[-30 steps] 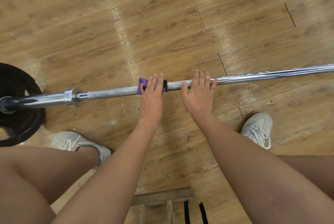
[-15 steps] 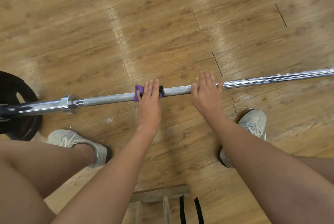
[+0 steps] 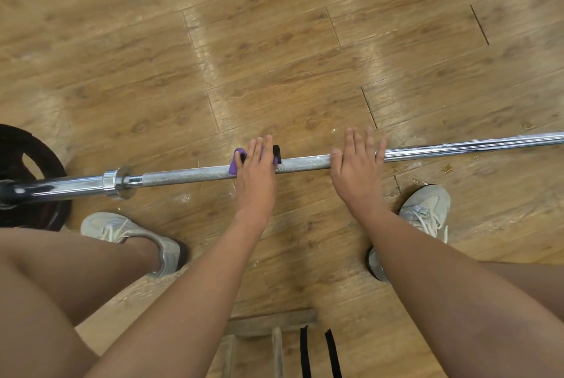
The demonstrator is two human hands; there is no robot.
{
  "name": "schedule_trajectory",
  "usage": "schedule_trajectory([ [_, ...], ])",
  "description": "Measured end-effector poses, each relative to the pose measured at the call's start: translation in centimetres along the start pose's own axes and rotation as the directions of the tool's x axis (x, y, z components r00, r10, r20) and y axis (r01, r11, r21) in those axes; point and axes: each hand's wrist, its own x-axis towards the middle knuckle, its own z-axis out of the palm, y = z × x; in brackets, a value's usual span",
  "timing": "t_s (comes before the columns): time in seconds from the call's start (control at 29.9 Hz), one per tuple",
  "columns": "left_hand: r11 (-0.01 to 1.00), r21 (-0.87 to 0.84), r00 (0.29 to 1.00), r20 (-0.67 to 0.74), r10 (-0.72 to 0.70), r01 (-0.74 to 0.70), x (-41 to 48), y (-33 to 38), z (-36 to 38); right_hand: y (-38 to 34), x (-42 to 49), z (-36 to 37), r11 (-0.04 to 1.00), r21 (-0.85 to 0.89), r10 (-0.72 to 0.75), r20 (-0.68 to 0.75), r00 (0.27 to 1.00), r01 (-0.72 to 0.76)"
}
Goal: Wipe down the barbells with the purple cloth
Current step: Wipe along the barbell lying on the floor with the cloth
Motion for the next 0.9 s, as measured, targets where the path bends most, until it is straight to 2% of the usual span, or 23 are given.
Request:
schedule_trajectory([
  [0.23, 0.998, 0.010, 0.998, -0.011, 0.070, -0.070, -3.3, 0.5, 0.6, 0.1, -1.3, 0.1, 0.999, 0.036, 0.029, -0.008, 1.000, -0.029],
  [0.4, 0.997, 0.038, 0.997, 0.049, 0.062, -0.064, -3.1, 0.0, 0.2, 0.0, -1.9, 0.1, 0.999, 0.037, 0.039, -0.001, 0.999, -0.039],
  [0.6, 0.991, 0.012, 0.985, 0.118, 0.127, -0.130, -2.7, -0.7, -0.7, 0.1, -1.8, -0.4, 0.999, 0.043, 0.028, 0.060, 0.998, -0.031],
  [0.8, 0.996, -0.042, 0.997, -0.007, 0.077, -0.077, -3.1, -0.2, 0.8, 0.1, -1.3, 0.0, 0.999, 0.021, 0.027, 0.030, 0.999, -0.028],
  [0.9, 0.995, -0.089, 0.996, -0.077, 0.038, -0.045, -2.6, -0.1, 1.8, -0.7, -1.0, 0.1, 0.995, 0.038, 0.089, -0.006, 0.996, -0.089],
])
